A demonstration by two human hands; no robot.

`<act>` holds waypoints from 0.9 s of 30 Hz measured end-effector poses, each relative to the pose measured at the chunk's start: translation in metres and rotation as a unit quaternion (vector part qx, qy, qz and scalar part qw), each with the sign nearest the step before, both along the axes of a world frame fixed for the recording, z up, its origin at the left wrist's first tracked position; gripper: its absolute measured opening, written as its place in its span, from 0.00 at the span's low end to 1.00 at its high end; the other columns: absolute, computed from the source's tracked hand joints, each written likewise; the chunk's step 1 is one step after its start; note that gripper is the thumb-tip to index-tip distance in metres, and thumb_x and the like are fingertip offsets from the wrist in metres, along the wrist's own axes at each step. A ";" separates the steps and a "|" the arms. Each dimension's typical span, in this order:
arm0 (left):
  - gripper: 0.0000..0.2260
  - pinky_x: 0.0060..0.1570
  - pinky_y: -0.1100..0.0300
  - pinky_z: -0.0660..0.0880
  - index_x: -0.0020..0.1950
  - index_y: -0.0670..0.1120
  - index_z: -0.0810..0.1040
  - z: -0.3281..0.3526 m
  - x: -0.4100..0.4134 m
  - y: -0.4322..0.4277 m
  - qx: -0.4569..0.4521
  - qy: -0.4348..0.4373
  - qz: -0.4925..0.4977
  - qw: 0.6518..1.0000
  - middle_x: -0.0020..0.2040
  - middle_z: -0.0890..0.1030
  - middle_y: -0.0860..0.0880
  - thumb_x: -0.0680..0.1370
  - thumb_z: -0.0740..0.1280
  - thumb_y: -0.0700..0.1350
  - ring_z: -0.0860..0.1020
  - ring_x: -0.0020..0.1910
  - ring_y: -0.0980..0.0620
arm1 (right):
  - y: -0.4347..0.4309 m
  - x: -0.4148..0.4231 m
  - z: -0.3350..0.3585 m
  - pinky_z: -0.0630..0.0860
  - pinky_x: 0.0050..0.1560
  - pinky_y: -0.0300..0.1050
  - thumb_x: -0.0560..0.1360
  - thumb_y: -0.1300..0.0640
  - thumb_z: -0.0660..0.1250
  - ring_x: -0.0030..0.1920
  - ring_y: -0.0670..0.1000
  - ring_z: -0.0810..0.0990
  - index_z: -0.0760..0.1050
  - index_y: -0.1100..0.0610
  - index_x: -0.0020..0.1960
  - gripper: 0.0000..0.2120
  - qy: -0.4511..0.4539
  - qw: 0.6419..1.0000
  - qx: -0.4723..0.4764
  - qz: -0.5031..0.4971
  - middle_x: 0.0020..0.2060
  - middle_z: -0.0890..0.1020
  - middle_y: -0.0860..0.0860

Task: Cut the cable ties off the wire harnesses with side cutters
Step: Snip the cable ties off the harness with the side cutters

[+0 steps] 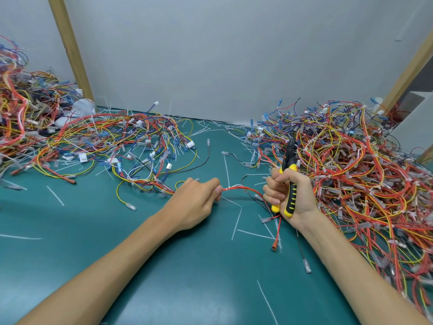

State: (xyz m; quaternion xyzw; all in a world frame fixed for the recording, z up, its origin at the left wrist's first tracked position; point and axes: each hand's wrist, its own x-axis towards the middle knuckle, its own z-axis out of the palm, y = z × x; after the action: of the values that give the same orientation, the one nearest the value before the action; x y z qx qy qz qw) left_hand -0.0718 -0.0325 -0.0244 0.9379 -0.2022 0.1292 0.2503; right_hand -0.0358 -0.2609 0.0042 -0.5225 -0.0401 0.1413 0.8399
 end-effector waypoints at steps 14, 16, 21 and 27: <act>0.12 0.39 0.63 0.73 0.41 0.48 0.75 0.021 0.000 0.014 -0.100 0.177 -0.068 0.977 0.32 0.82 0.52 0.83 0.58 0.46 0.79 0.31 0.56 | 0.003 -0.001 -0.001 0.56 0.23 0.38 0.66 0.62 0.63 0.26 0.47 0.53 0.58 0.52 0.32 0.13 -0.002 0.997 -0.072 0.000 0.28 0.56 0.49; 0.11 0.39 0.65 0.73 0.41 0.48 0.76 0.020 0.001 0.019 -0.088 0.158 -0.071 0.981 0.33 0.82 0.53 0.82 0.60 0.45 0.80 0.32 0.58 | 0.002 -0.001 0.000 0.55 0.24 0.39 0.67 0.61 0.63 0.27 0.48 0.54 0.60 0.53 0.32 0.12 -0.002 0.994 -0.106 0.015 0.29 0.57 0.50; 0.09 0.41 0.58 0.77 0.41 0.48 0.78 0.011 0.004 0.023 -0.085 0.059 -0.033 0.994 0.31 0.80 0.55 0.81 0.63 0.44 0.79 0.30 0.60 | 0.002 -0.004 0.008 0.55 0.27 0.40 0.65 0.58 0.66 0.28 0.48 0.57 0.62 0.54 0.37 0.11 0.000 0.982 -0.182 0.058 0.29 0.61 0.49; 0.07 0.38 0.53 0.77 0.43 0.52 0.79 0.004 0.009 0.024 -0.075 0.010 0.012 0.997 0.31 0.79 0.57 0.80 0.64 0.48 0.76 0.30 0.60 | -0.008 -0.006 0.040 0.68 0.36 0.47 0.66 0.51 0.70 0.32 0.52 0.70 0.71 0.57 0.44 0.13 -0.150 0.820 -0.552 0.007 0.33 0.72 0.51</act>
State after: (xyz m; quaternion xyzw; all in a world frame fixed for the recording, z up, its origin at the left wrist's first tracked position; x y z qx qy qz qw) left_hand -0.0626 -0.0080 -0.0200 0.9202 -0.1783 0.1375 0.3202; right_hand -0.0417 -0.2685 0.0438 -0.9133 -0.0845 0.0653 0.3930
